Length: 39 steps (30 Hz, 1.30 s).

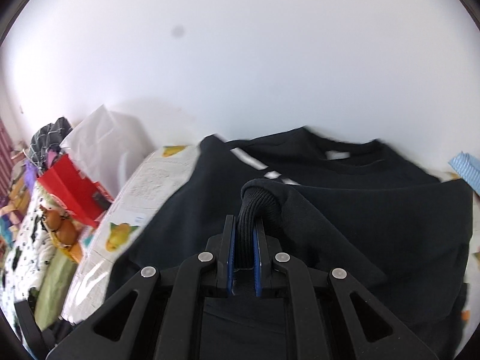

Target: Fold small clothes

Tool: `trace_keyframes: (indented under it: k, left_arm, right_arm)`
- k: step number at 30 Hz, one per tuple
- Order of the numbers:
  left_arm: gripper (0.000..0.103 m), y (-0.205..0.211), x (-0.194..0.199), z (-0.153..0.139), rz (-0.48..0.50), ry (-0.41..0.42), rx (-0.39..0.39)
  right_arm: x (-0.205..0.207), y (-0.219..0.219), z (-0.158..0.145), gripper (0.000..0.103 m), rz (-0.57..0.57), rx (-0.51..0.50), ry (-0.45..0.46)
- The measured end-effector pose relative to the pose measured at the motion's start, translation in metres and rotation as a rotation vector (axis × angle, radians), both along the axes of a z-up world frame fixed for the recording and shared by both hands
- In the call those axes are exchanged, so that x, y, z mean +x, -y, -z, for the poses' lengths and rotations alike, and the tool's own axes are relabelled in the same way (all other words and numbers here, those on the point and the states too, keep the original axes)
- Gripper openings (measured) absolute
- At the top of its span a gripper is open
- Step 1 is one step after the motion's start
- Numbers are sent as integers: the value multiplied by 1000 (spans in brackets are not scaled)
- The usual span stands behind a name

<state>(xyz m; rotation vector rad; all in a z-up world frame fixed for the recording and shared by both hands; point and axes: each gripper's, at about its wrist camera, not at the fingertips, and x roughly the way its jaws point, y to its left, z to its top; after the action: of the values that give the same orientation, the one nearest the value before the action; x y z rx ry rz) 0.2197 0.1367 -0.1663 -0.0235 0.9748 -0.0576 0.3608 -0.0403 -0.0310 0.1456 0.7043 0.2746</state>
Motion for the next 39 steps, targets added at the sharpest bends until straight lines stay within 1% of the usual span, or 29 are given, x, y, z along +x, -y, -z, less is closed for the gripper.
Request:
trace_keyframes:
  k: [2,3,4,6,7,9,11,13,16,18,20,24,26,29,33,36,39]
  left_arm:
    - [71,0,0,0,1,-1,-2]
    - [71,0,0,0,1,-2,-3]
    - [71,-1,0,-1,-2,-3,-4]
    - [71,-2,1,-2,-10,-9,-11]
    - [71,-2,2,-3,-12,-9,-17]
    - [71,0,6,-9,-15,-3,-30]
    - [71,2,11,-15,-19,7,-36]
    - [71,8,16,-24,-22,23,-43]
    - [71,23,25,-38,-23,47,-32]
    - [71,33,32,-46,-22,63,-25]
    - [71,44,39,-51,-15,73,-25]
    - [70,70,58,-54,1,84,-15]
    - [70,82,67,-53,2,87,3]
    - [70,96,80,-50,5,76,29]
    - [70,114,102,-41,9,56,79]
    - [70,125,118,-32,18,41,88]
    - [70,137,130,-26,37,41,103]
  right_arm:
    - [11,-10,9,11,-18,19,-41]
    - [14,-13,12,14,-23,21,-53]
    - [15,-13,16,14,-28,20,-58]
    - [11,-9,19,19,-39,14,-48]
    - [5,-2,18,22,-31,-1,-35]
    - [-5,11,16,24,-2,-39,-3]
    - [-20,35,15,25,40,-92,25]
    - [-31,61,17,25,85,-117,24]
    - [-51,118,30,25,180,-131,-19]
    - [-62,150,41,25,233,-119,-45]
    - [-74,184,58,25,281,-90,-95]
    - [-91,228,93,24,323,-53,-162]
    - [-90,237,107,24,322,-36,-189]
    - [-84,242,120,23,314,-24,-196]
    - [-72,244,123,23,308,1,-167]
    - [-66,244,128,24,311,9,-143]
    - [-69,247,133,23,309,40,-123]
